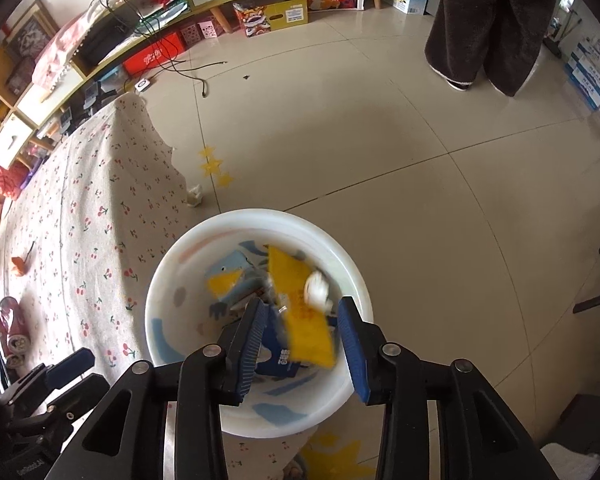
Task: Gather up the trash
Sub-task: 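Move both tools back over the table toward the orange peel and red cans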
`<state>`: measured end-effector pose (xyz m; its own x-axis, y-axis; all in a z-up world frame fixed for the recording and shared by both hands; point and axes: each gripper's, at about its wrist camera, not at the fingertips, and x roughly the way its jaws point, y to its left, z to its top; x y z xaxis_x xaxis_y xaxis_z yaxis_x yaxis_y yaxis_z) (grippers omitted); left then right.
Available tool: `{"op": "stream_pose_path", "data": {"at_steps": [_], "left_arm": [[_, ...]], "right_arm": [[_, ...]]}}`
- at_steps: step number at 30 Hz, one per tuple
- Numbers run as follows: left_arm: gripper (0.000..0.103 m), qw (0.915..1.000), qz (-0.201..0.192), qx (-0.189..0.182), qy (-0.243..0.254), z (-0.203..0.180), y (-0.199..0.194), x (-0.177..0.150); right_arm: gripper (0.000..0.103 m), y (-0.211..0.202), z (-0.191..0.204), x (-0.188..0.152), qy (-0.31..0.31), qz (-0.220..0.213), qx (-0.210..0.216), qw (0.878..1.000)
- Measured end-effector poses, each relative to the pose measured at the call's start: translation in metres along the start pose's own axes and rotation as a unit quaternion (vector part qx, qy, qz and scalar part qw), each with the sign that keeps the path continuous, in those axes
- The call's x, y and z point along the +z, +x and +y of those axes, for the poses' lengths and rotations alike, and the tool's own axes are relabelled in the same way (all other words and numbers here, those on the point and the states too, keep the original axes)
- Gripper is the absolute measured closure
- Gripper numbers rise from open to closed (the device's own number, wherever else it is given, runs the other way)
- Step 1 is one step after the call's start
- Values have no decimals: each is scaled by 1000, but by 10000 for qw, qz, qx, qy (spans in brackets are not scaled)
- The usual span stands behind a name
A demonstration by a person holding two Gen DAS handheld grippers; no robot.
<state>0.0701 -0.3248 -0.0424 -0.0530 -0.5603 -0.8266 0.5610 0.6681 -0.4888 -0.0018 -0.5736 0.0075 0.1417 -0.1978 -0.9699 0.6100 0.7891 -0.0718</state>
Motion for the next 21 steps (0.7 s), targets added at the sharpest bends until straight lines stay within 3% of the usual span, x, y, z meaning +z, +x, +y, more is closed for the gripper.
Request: {"op": "stream_pose_path", "data": {"at_steps": [4, 10, 18, 21], "left_arm": [[45, 9997, -75, 230, 76, 9, -13, -2], [45, 9958, -197, 889, -91, 48, -45, 3], [43, 9793, -565, 1827, -669, 137, -125, 13], [42, 9722, -702, 2010, -971, 169, -159, 6]], "right_arm": [[64, 1, 10, 0, -129, 27, -64, 9999], [64, 0, 33, 1, -312, 0, -4, 9995], [64, -3, 79, -3, -712, 87, 433, 9965], [64, -9, 100, -6, -948, 41, 590, 9937]]}}
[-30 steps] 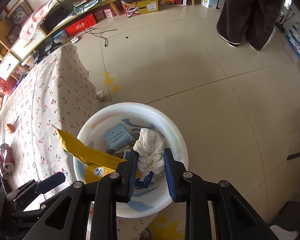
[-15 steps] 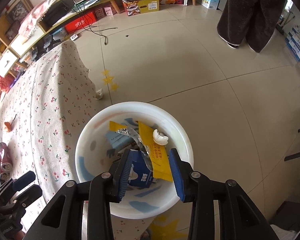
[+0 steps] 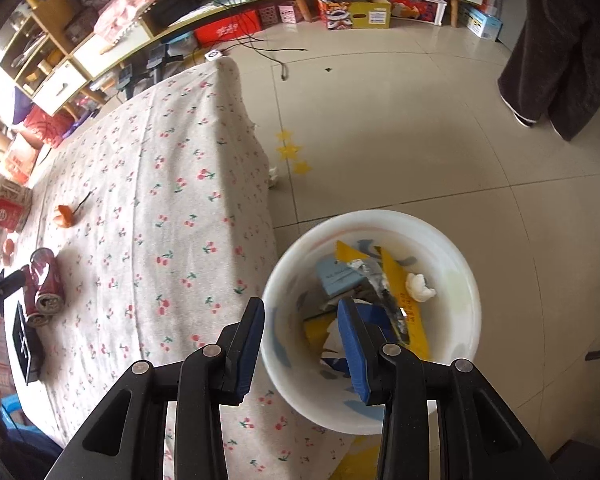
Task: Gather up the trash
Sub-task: 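Move both tools back over the table toward the orange peel and red cans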
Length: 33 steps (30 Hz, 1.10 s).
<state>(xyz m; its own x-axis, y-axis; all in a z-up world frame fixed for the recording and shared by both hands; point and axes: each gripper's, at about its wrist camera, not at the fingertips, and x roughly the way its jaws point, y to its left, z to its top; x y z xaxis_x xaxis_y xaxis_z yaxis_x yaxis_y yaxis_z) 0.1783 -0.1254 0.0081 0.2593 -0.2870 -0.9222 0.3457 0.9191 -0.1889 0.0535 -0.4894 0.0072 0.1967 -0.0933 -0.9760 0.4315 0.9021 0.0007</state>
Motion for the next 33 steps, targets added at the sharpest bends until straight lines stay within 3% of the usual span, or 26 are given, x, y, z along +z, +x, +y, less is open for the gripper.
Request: {"op": "stream_pose_path", "data": {"at_steps": [5, 8, 11, 15, 21, 27, 33], "left_arm": [[41, 9985, -36, 105, -542, 64, -15, -15], [41, 9979, -2, 196, -624, 86, -17, -25], [41, 9974, 49, 38, -723, 95, -15, -30], [41, 9984, -15, -113, -560, 85, -18, -34], [41, 9996, 95, -261, 40, 48, -4, -39], [41, 9992, -27, -312, 229, 27, 8, -32], [41, 9993, 8, -190, 322, 8, 28, -22]], "right_arm": [[64, 8, 38, 6, -357, 92, 259, 9990], [64, 22, 63, 11, -524, 274, 432, 9973], [64, 26, 98, 12, -765, 328, 818, 9932], [64, 22, 151, 17, -1189, 182, 1092, 9867], [64, 46, 215, 22, -1837, 28, 852, 9793], [64, 67, 239, 32, -2105, -11, 598, 9758], [64, 59, 235, 50, -1864, -257, 646, 9800]]}}
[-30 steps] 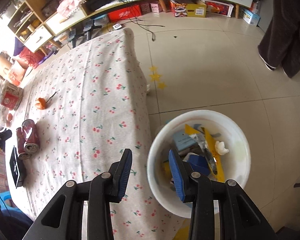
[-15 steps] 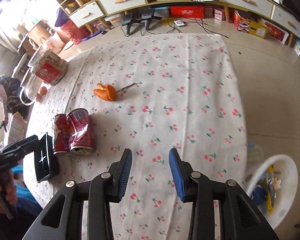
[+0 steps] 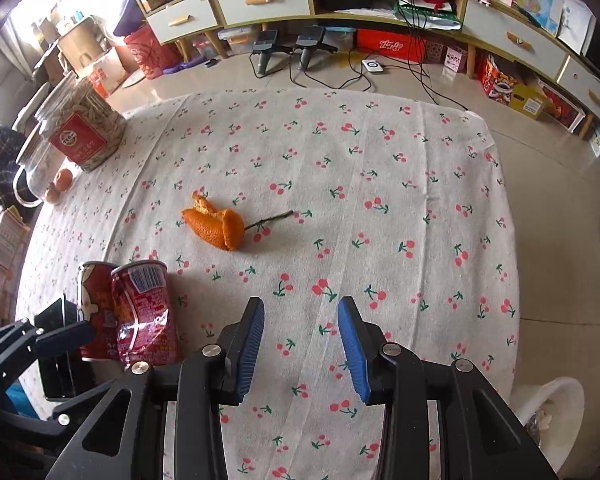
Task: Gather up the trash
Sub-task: 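Move both tools back over the table toward the orange peel and red cans, then grasp the orange peel with the right tool while the left tool grasps the crushed red can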
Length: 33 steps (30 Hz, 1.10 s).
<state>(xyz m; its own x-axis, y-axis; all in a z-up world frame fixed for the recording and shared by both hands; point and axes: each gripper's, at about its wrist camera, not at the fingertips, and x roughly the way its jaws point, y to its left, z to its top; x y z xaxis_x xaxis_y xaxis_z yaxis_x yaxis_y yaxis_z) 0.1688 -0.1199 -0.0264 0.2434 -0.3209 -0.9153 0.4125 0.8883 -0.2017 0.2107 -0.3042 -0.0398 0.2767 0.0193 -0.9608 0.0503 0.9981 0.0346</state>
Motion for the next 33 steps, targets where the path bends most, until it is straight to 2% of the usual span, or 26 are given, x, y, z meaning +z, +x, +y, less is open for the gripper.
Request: {"op": "stream_pose_path", "data": {"at_steps": [3, 9, 11, 13, 19, 24, 25, 27, 28, 31, 33], "left_arm": [[41, 9996, 140, 227, -9, 0, 14, 1], [39, 9989, 283, 355, 85, 2, 27, 0], [38, 9991, 297, 298, 33, 7, 27, -1], [38, 9993, 292, 251, 15, 9, 25, -2], [38, 9993, 242, 238, 138, 9, 24, -3], [38, 9991, 263, 219, 252, 11, 23, -3], [38, 9991, 272, 243, 238, 12, 23, -3], [38, 9988, 283, 300, 258, 14, 22, -3], [38, 9987, 281, 308, 280, 15, 22, -3], [42, 9985, 244, 321, 359, 15, 21, -3], [51, 9983, 175, 343, 443, 12, 18, -2]], "right_arm": [[64, 4, -2, 2, -31, -1, 82, 10000], [63, 17, 13, 16, -405, -64, 154, 9990], [51, 22, 22, 24, -552, -112, 250, 9981], [45, 27, 32, 30, -755, -202, 246, 9966], [44, 48, 43, 42, -938, -314, 237, 9948], [44, 61, 50, 41, -977, -431, 541, 9928], [46, 64, 53, 40, -1037, -429, 560, 9921], [59, 68, 59, 37, -1179, -407, 530, 9908], [70, 68, 61, 37, -1214, -382, 564, 9903], [81, 63, 60, 36, -1183, -329, 622, 9905], [83, 59, 59, 35, -1183, -223, 472, 9916]]}}
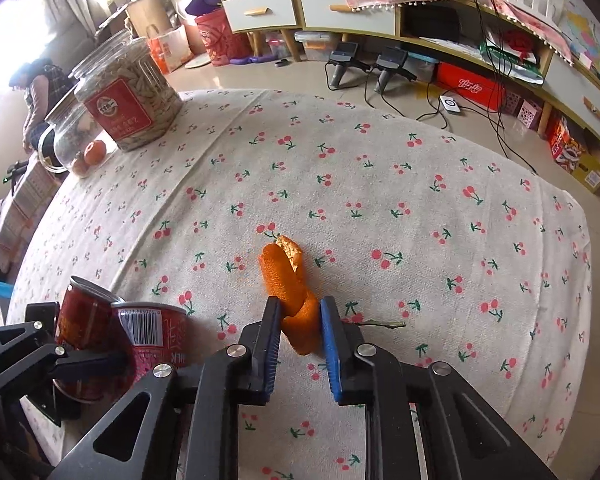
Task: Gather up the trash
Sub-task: 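Grasp the orange peel with the right tool while the left tool grasps the crushed red can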
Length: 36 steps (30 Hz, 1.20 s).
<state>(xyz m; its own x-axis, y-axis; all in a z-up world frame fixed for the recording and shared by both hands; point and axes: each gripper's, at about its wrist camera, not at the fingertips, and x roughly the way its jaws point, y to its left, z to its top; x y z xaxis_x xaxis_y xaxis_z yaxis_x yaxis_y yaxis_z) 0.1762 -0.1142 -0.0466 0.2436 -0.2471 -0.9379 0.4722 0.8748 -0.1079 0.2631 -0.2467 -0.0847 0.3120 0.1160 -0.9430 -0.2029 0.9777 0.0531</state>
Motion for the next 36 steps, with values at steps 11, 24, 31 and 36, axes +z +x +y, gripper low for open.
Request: {"op": "stream_pose_path", "data": {"at_steps": [11, 24, 31, 36], "left_arm": [[85, 9980, -323, 197, 514, -19, -12, -4], [33, 9974, -708, 123, 83, -11, -28, 7], [33, 9985, -136, 486, 223, -14, 9, 17], [35, 9985, 119, 486, 234, -18, 28, 12]], "right_arm": [[83, -39, -39, -31, 794, 556, -1151, 9886], [83, -77, -56, -68, 1159, 602, -1262, 9834], [83, -91, -61, -84, 1323, 623, -1224, 9816], [83, -100, -61, -101, 1369, 684, -1243, 9804]]}}
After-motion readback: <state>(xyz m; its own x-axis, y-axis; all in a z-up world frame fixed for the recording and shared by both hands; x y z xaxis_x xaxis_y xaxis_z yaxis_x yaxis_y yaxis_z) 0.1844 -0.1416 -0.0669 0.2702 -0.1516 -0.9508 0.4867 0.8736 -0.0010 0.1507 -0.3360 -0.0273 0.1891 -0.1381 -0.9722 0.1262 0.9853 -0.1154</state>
